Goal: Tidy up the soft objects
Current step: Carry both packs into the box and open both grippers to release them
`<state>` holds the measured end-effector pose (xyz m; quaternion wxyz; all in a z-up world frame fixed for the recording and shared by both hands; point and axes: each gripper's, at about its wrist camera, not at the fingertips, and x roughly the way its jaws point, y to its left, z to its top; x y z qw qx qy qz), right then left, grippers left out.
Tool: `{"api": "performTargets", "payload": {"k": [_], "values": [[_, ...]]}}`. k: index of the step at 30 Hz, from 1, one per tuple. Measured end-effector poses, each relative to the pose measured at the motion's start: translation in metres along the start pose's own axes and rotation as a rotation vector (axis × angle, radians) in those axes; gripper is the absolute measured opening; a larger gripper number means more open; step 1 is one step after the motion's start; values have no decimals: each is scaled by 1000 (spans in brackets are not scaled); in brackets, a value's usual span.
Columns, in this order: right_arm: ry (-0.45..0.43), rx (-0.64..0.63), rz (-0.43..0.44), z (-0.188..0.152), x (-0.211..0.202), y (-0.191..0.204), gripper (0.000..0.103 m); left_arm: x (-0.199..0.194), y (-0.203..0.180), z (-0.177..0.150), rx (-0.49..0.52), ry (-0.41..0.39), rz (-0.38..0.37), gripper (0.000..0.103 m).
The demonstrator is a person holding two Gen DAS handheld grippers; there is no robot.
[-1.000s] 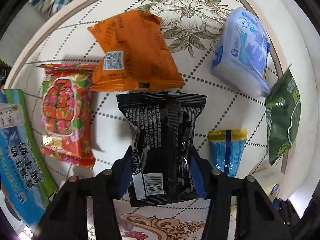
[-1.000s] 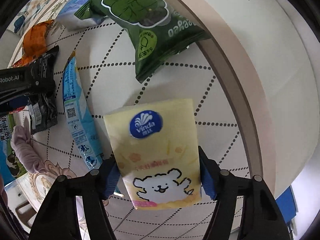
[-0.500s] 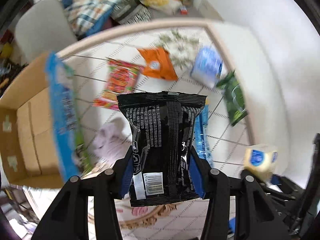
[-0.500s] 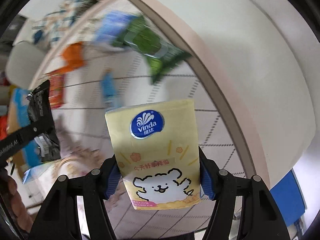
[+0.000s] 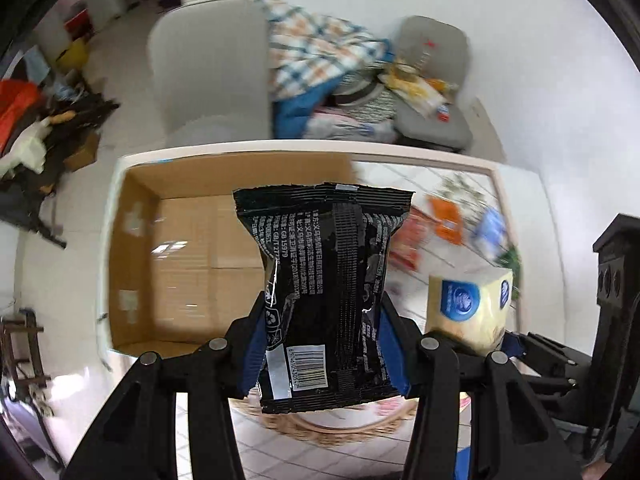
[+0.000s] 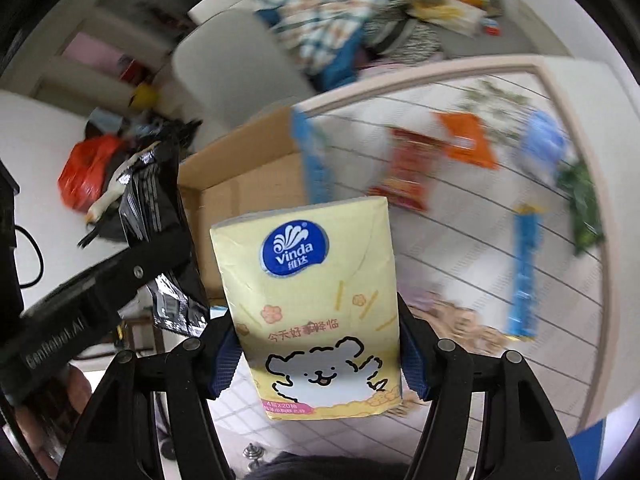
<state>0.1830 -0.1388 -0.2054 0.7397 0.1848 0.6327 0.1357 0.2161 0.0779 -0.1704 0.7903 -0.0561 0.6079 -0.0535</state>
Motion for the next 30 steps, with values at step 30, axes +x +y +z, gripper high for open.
{"api": "performTargets", "payload": {"k": [30], "values": [[127, -92, -261, 131, 276, 79, 74, 201, 131, 86, -84, 375, -88, 51]]}}
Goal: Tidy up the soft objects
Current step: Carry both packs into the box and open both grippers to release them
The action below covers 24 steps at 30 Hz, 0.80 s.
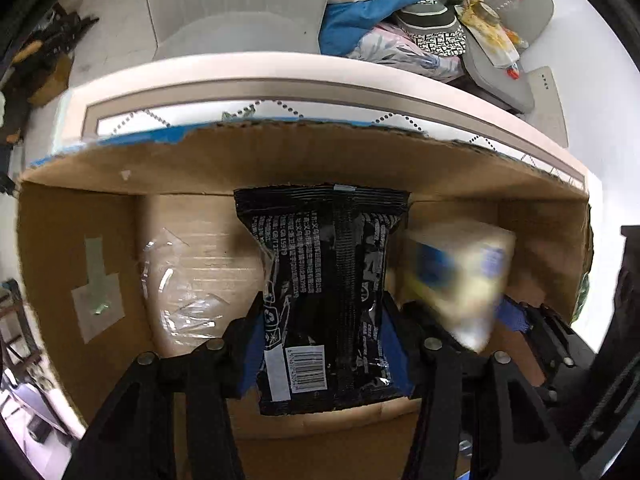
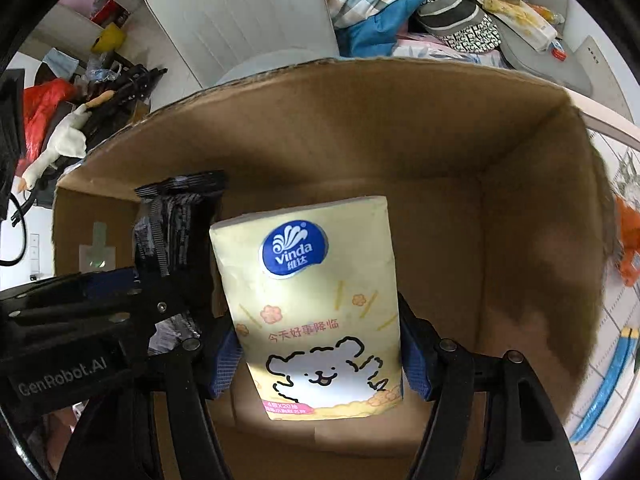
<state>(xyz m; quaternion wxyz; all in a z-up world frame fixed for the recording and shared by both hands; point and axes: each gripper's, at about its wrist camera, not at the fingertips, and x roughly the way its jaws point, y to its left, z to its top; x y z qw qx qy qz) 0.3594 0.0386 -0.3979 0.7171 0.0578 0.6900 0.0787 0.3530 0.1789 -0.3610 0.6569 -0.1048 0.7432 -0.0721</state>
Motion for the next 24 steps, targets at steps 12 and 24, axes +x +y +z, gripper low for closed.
{"api": "performTargets", "payload": {"k": [12, 24], "values": [[10, -17, -63, -9, -19, 4, 100, -26, 10, -21, 5, -78, 50, 96], [-45, -100, -164, -73, -86, 20, 103, -86, 1, -98, 12, -267, 137, 102]]}}
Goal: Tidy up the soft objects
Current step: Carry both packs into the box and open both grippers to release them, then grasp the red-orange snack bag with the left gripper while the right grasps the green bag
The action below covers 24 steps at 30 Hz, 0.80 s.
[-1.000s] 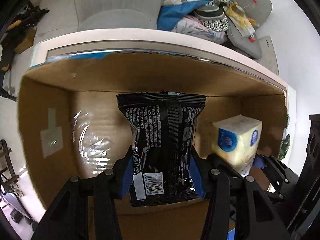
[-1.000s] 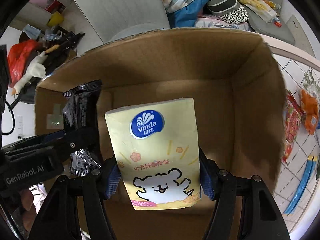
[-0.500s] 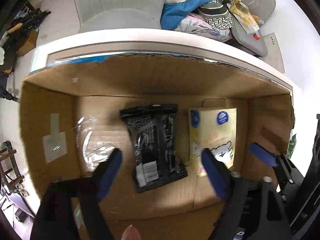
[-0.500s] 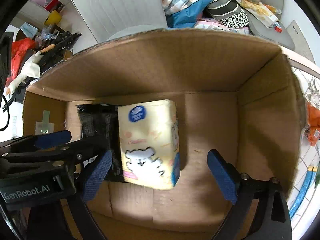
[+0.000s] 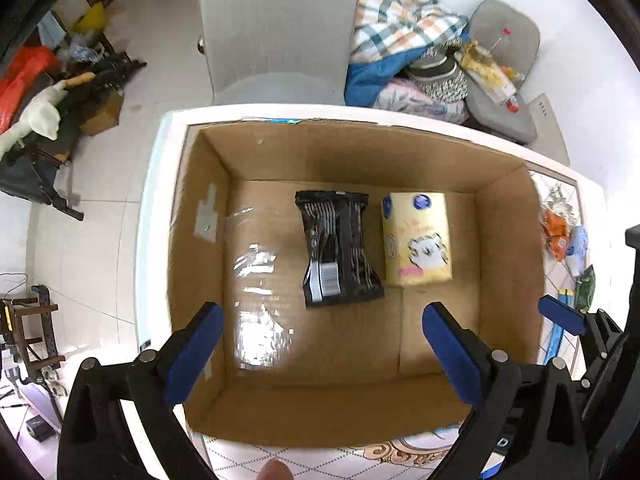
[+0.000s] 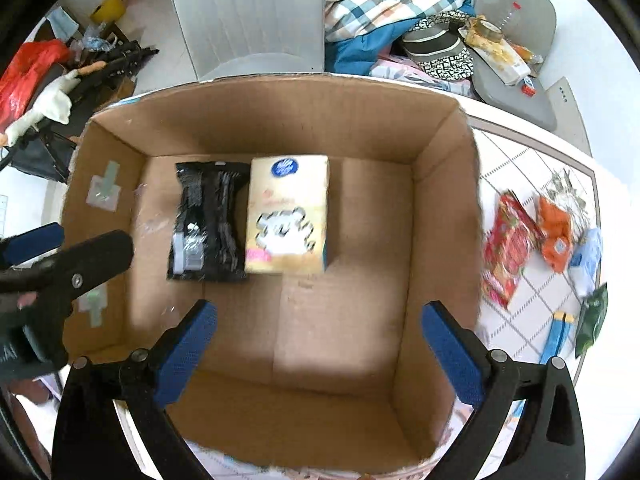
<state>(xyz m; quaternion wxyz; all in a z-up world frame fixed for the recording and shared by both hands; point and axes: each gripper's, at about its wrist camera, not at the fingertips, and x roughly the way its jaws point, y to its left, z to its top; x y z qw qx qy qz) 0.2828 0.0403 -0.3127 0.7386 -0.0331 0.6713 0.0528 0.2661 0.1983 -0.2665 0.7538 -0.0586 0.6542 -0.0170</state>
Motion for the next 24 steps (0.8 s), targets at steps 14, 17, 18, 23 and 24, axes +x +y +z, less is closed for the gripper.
{"api": "performTargets", "payload": {"k": [14, 17, 18, 23, 24], "values": [[-148, -12, 31, -96, -102, 2, 103, -90, -12, -83, 18, -164, 21, 102], [-185, -5, 53, -110, -126, 2, 103, -105, -15, -93, 19, -188, 18, 102], [-189, -1, 63, -113, -131, 2, 103, -109, -16, -95, 17, -191, 15, 102], [-206, 32, 141, -129, -149, -13, 103, -131, -44, -104, 67, -232, 13, 102], [-204, 57, 144, -133, -150, -23, 103, -135, -60, -103, 99, -243, 9, 102]]}}
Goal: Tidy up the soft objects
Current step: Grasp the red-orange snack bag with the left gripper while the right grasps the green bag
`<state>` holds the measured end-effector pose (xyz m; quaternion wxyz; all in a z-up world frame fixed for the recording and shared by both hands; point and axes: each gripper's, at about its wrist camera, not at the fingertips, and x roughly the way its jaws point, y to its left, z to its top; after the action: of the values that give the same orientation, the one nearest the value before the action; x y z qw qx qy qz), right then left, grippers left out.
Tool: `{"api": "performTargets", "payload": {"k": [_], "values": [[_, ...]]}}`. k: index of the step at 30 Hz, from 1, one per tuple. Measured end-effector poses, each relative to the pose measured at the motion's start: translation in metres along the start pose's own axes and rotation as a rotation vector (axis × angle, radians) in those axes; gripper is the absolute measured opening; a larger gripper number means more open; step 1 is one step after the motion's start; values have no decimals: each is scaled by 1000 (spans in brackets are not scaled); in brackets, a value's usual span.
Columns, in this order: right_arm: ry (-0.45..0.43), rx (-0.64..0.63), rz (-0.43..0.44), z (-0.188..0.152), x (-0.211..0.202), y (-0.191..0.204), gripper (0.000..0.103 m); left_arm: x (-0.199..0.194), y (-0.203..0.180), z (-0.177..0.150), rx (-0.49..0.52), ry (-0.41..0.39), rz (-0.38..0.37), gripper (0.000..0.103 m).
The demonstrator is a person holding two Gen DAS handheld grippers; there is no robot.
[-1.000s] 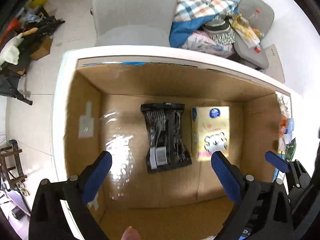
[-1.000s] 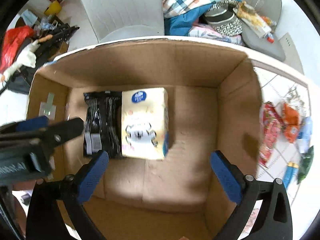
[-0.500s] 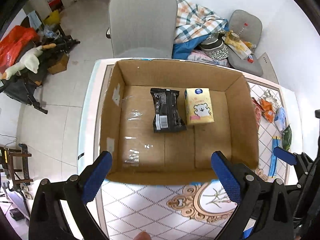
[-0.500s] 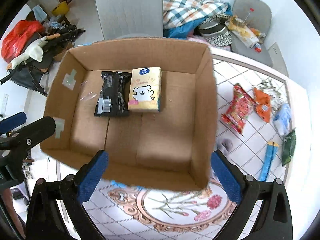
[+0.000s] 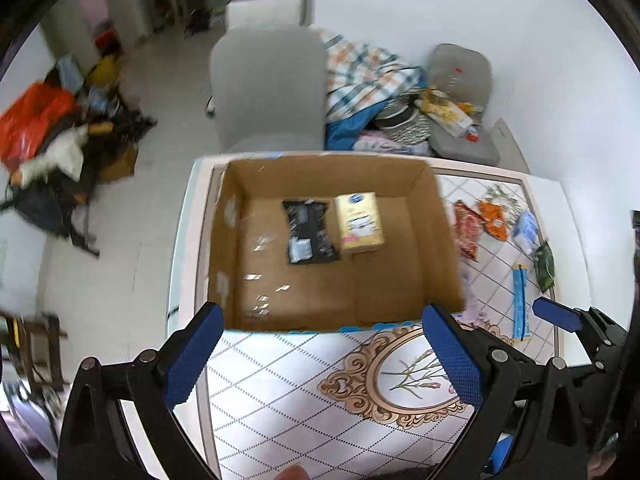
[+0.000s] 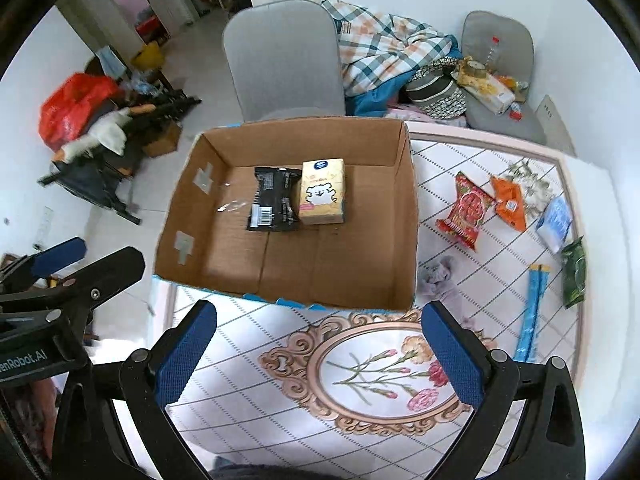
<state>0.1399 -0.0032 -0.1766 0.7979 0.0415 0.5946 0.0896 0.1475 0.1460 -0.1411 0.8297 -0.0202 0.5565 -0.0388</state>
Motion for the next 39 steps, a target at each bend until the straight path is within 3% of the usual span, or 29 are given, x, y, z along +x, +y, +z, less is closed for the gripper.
{"api": "performTargets", "payload": {"k": [4, 9, 14, 18, 21, 26, 33, 35, 37, 39], "values": [[-7, 113, -27, -12, -17, -58, 103, -2, -60, 11, 109, -11, -56, 102], [-15, 289, -99, -27, -37, -170, 103, 38, -149, 40, 211, 27, -76, 102], [6, 452, -188, -36, -36, -287, 103, 122, -229, 74, 308, 170, -85, 102], [73, 483, -236, -27, -1, -371, 103, 191, -267, 93, 344, 257, -44, 100], [122, 457, -263, -12, 41, -418, 103, 243, -282, 101, 344, 345, -18, 89], [202, 433, -241, 10, 101, -460, 103, 320, -290, 99, 321, 498, -1, 86], [319, 420, -211, 23, 155, -490, 101, 377, -292, 79, 307, 647, -11, 86], [344, 418, -198, 23, 164, -494, 94, 380, -291, 76, 288, 647, -16, 65], [359, 433, -181, 21, 169, -499, 71, 379, -290, 76, 283, 632, 7, 48], [370, 435, -180, 19, 173, -501, 56, 374, -288, 76, 270, 612, 1, 45]]}}
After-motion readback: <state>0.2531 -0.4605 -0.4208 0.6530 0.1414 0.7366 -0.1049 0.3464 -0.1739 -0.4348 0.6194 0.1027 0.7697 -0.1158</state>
